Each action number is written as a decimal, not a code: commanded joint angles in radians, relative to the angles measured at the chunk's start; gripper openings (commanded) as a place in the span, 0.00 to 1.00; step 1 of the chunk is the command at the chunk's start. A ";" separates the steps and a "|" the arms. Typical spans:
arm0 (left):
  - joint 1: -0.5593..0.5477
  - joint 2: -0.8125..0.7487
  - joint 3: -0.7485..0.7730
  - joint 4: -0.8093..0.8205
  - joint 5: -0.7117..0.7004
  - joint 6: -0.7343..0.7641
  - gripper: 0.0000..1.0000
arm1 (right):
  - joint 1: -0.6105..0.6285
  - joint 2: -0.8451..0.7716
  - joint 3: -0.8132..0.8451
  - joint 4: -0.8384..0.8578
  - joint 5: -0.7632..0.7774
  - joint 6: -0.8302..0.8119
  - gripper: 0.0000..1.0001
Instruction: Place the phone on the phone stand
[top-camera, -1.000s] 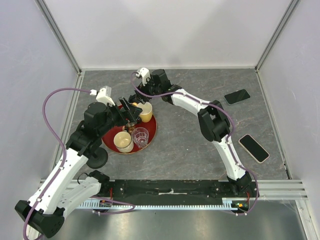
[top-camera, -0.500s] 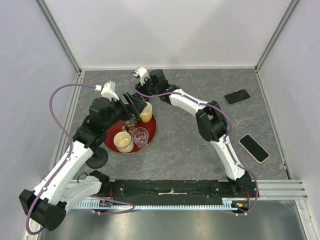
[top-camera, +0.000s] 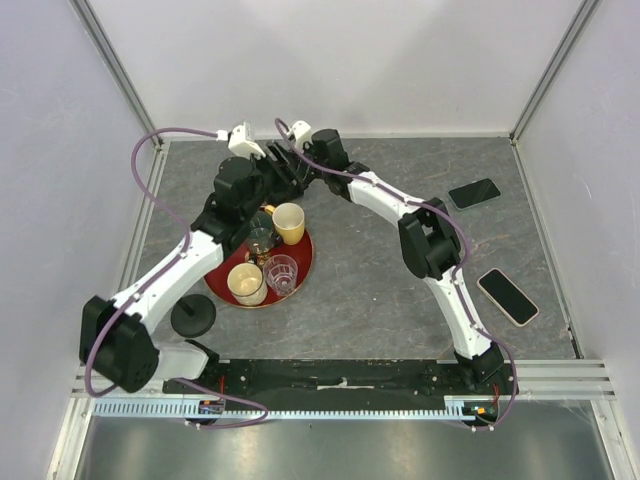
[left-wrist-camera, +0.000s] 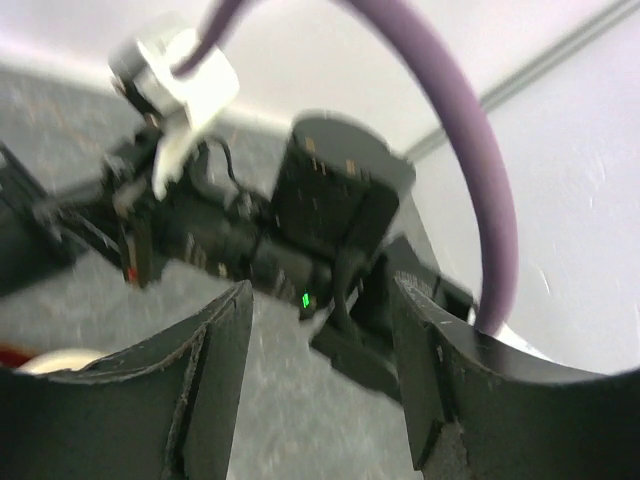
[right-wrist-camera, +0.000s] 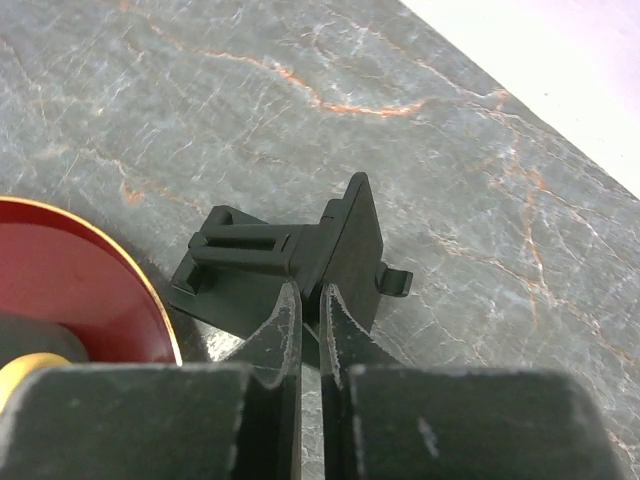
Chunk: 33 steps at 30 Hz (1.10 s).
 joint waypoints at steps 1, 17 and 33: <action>-0.019 0.077 0.100 0.349 -0.172 0.146 0.63 | -0.018 -0.021 -0.002 0.071 0.009 0.066 0.03; -0.027 0.092 0.028 0.462 -0.148 0.366 0.63 | 0.022 -0.205 -0.240 0.158 1.044 0.205 0.00; -0.027 0.116 0.008 0.481 -0.077 0.331 0.73 | 0.083 -0.287 -0.440 0.112 1.478 0.325 0.16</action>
